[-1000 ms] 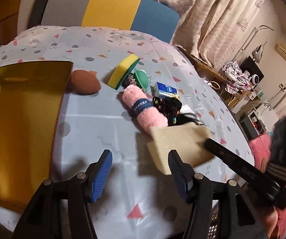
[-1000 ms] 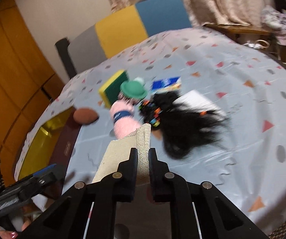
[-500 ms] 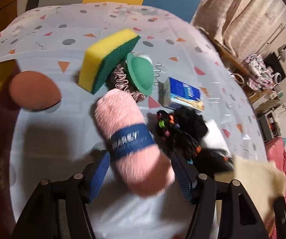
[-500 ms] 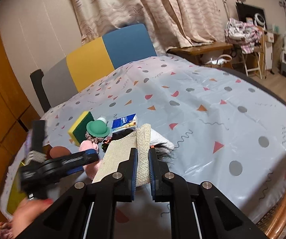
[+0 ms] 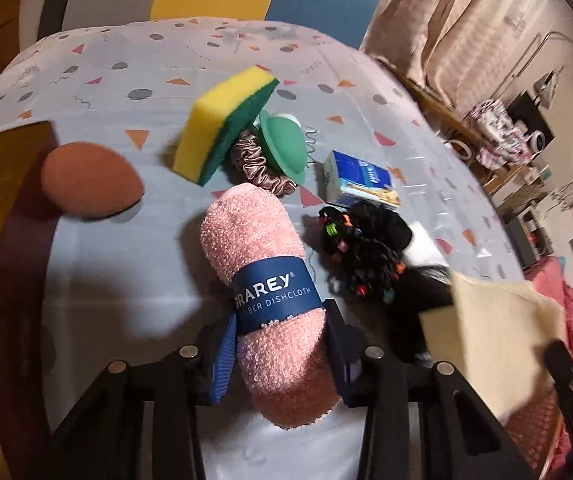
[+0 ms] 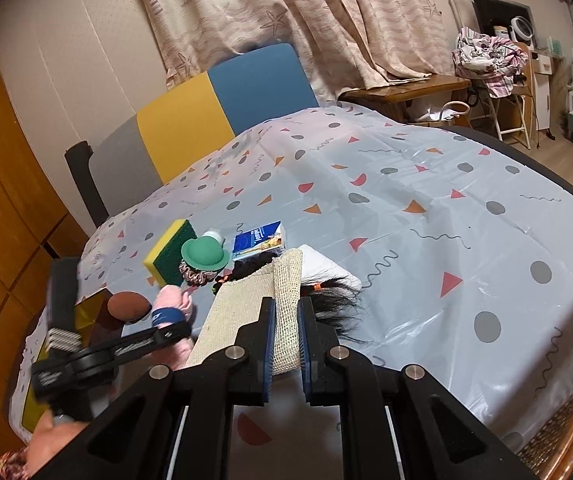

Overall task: Organize soft objects
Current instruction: 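Grasp the pink rolled towel with the left gripper while the right gripper holds the cloth, then lower the pink towel into the gold tray with the left gripper while the right places the cloth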

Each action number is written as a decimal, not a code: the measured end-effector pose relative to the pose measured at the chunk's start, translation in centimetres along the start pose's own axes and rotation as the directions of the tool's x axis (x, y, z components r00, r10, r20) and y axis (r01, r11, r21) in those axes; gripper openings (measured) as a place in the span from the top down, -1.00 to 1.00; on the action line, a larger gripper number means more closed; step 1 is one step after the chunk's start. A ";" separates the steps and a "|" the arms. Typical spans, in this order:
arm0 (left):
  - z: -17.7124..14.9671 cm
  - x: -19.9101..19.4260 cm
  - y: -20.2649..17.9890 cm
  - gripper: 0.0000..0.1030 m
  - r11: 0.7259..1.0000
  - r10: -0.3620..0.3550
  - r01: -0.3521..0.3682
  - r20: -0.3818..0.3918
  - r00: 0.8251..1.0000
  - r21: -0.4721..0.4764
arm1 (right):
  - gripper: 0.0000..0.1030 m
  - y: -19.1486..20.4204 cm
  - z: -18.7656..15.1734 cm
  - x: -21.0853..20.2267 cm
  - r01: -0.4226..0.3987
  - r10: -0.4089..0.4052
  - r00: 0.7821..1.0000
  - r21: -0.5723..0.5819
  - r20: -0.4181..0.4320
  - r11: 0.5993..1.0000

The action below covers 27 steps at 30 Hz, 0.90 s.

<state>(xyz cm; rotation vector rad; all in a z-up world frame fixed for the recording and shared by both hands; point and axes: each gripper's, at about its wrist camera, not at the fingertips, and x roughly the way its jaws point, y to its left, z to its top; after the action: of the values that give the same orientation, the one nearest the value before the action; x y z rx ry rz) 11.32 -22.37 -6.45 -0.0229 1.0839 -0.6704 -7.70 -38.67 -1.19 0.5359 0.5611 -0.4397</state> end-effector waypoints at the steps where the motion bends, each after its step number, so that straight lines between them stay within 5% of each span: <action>1: -0.3 -0.6 0.2 0.22 1.000 -0.012 0.012 0.004 1.000 -0.003 | 0.79 0.3 -0.1 0.1 -0.001 0.001 1.000 -0.004 -0.005 1.000; 13: -2.7 -10.2 3.9 0.21 0.995 -0.098 0.097 0.121 0.988 0.010 | 0.79 3.1 -1.0 -0.4 -0.034 0.034 0.999 -0.042 -0.012 0.999; 27: 0.5 -14.3 18.3 0.20 0.987 0.081 -0.059 0.142 0.987 -0.148 | 0.79 11.1 -1.2 -1.1 -0.151 0.151 0.988 -0.115 -0.011 0.982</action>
<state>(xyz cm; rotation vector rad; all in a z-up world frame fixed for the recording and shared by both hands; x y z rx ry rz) 16.60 -0.45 -0.80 -0.1558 0.9834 -0.5179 -3.17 -29.12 2.57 0.4646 0.5402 -0.2608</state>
